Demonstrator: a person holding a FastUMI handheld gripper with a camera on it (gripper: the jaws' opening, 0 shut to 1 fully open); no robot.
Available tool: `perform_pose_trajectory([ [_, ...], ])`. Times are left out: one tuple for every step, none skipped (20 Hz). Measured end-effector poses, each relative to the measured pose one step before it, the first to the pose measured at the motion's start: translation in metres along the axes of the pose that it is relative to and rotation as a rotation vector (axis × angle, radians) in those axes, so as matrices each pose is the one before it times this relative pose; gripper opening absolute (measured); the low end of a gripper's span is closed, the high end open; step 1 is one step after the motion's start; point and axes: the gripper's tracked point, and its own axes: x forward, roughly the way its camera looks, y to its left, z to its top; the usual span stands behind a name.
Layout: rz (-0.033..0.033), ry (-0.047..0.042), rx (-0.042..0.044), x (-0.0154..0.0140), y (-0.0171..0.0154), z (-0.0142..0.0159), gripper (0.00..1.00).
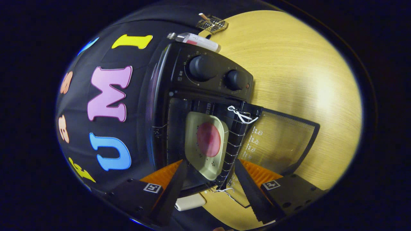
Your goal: Open the toaster oven, put the food inside, and close the toaster oven door.
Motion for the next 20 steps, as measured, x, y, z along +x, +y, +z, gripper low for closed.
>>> perform_pose_trajectory([
  [0.00779,-0.00007,-0.04971,-0.00574,-0.00172,0.00116,0.98],
  [0.0057,-0.00359,-0.05228,-0.00775,-0.00261,0.00232,0.98],
  [0.00211,-0.00298,-0.05279,-0.00831,-0.00325,0.00181,0.98],
  [-0.00216,-0.00343,-0.05412,-0.00682,-0.00373,0.00209,0.98],
  [0.0004,-0.00567,-0.05342,-0.00747,-0.00378,0.0009,0.98],
  [-0.00332,0.00247,-0.0573,-0.00516,-0.00351,0.00038,0.98],
  [-0.00207,0.00129,-0.05495,-0.0052,-0.00398,0.00075,0.98],
  [-0.00932,0.01039,-0.05877,-0.00505,-0.00423,-0.00183,0.98],
  [-0.00934,0.00928,-0.06038,-0.00499,-0.00356,-0.00236,0.99],
  [-0.02043,0.00906,-0.07194,-0.00439,-0.00492,-0.00283,0.98],
  [-0.02562,0.01607,-0.08581,-0.00435,-0.00513,-0.00392,0.99],
  [-0.01783,0.00765,-0.0894,-0.00397,-0.00408,-0.00286,0.99],
  [-0.01664,0.00246,-0.08408,-0.00286,-0.003,-0.00349,0.99],
  [-0.00277,0.00031,-0.07026,-0.00232,0.00022,-0.00361,0.99],
  [-0.00075,0.00381,-0.06156,0.00007,-0.00147,-0.00521,0.99],
  [0.00004,0.00281,-0.05574,-0.00281,0.00164,-0.00396,0.99],
  [-0.00224,0.00778,-0.04907,-0.00219,0.0016,-0.0057,0.99],
  [-0.00569,0.01129,-0.04458,-0.00093,0.00151,-0.00671,0.99],
  [-0.00948,0.01581,-0.03529,0.0003,0.00081,-0.008,0.99],
  [-0.00754,0.02514,-0.02861,0.00258,0.0007,-0.00843,0.99],
])
